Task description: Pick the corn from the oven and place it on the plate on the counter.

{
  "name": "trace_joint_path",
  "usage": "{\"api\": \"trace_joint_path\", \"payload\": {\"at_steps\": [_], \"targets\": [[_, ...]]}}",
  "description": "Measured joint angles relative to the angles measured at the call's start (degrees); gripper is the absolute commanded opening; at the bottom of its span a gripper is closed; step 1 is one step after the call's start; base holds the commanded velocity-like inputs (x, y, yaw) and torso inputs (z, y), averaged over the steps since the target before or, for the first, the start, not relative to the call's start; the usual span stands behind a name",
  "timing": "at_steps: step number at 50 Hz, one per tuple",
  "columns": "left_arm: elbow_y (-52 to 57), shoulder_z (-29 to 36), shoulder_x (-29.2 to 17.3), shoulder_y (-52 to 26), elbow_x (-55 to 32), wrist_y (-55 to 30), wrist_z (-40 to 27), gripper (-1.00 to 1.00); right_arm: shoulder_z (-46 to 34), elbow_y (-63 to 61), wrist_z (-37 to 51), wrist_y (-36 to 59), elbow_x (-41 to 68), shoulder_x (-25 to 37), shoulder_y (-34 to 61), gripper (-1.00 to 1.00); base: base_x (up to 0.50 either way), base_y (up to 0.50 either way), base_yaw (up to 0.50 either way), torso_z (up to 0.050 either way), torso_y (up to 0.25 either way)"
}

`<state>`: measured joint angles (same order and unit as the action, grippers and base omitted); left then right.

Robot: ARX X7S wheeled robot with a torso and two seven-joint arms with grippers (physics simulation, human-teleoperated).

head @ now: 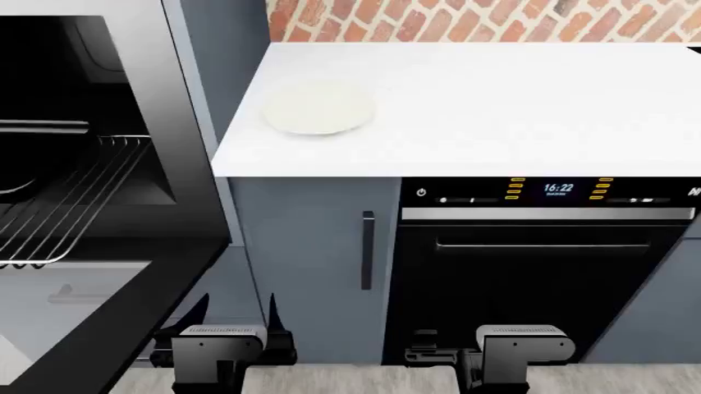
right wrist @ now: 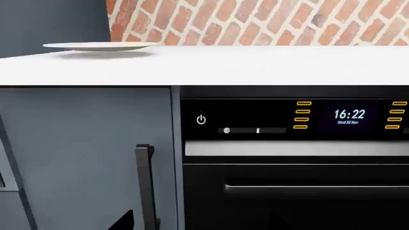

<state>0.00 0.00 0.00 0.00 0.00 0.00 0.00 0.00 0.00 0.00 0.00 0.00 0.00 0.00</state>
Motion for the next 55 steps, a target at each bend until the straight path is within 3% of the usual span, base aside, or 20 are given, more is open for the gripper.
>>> {"api": "trace_joint_path", "payload": {"at_steps": [29, 42, 55], "targets": [[2.9, 3.9, -3.4, 0.5, -2.4, 0.6, -3.9, 1.00, -4.4, -3.5, 4.1, 4.7, 1.4, 3.5, -0.2, 1.00, 0.00, 0.00, 0.00, 0.000, 0.000], [27.7, 5.1, -4.2, -4.6, -6.9, -20.5, -6.3, 1.00, -5.6, -25.3, 5.7, 26.2, 2.1, 5.1, 4.9, 1.00, 0.00, 0.00, 0.00, 0.000, 0.000], [49.5, 2.8, -3.6, -21.7, -16.1, -48.4, -12.2, 1.00, -5.1, -48.0, 7.2, 58.2, 5.1, 5.4, 23.1, 1.00, 0.00, 0.00, 0.00, 0.000, 0.000]]}}
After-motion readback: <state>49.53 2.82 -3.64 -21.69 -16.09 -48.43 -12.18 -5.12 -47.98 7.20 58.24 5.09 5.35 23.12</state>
